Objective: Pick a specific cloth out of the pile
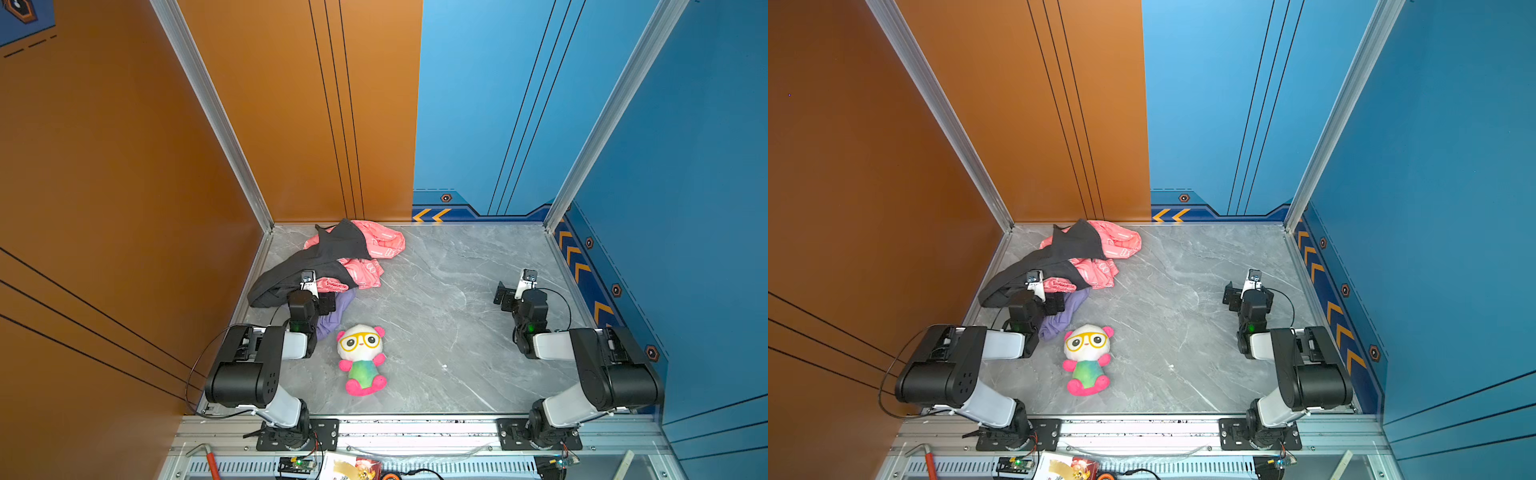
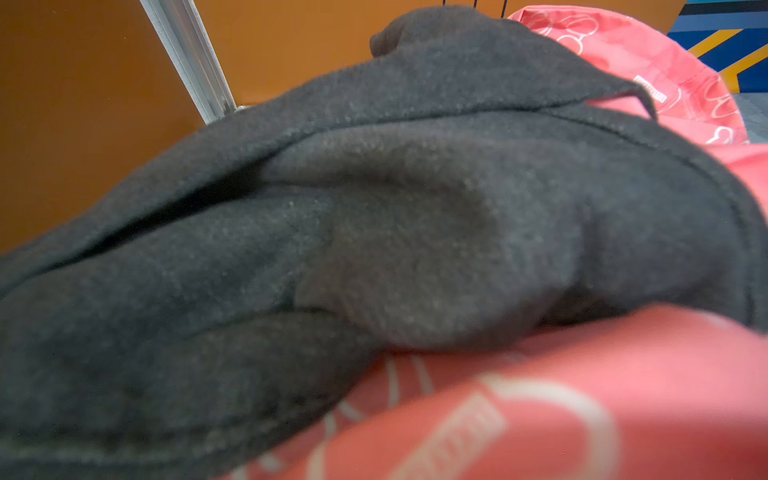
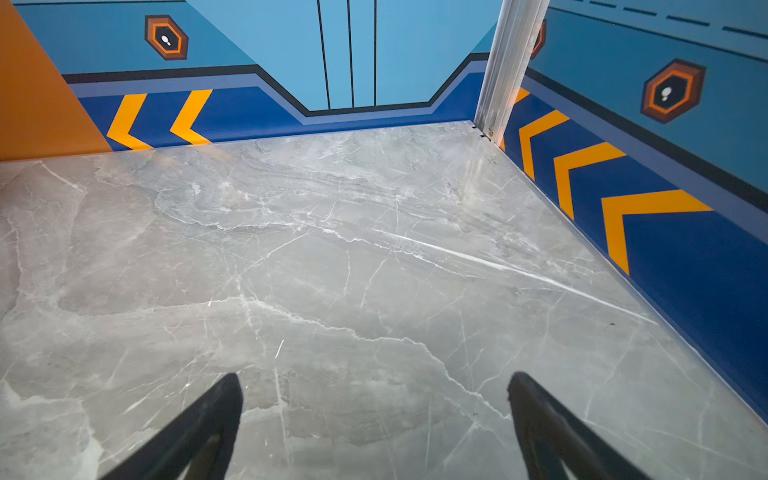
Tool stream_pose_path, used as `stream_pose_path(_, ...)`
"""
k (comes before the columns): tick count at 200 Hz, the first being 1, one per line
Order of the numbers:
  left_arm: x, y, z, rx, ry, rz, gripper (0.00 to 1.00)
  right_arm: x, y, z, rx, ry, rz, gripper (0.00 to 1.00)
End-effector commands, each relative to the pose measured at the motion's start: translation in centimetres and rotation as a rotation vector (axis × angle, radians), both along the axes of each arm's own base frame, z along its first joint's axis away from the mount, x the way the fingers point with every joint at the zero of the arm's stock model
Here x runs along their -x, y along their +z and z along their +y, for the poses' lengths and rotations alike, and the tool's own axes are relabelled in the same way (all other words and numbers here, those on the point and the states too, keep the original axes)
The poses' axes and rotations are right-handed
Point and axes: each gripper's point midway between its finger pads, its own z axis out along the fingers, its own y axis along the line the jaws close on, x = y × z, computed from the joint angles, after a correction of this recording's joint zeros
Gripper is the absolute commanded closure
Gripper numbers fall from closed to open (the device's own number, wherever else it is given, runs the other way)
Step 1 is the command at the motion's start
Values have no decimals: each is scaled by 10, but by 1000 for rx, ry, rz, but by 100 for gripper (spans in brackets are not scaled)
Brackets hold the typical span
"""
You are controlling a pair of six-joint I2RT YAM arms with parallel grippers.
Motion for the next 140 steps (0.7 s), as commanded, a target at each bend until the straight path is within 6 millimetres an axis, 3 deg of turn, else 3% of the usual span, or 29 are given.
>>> stream_pose_path(1,-3,6,-4,-16,-15,-23,2,1,-3,-2,5,-3,5,0)
stream_pose_path(140,-3,5,-4,-17,-15,-22,2,1,-2,-2,6,-7,5,0)
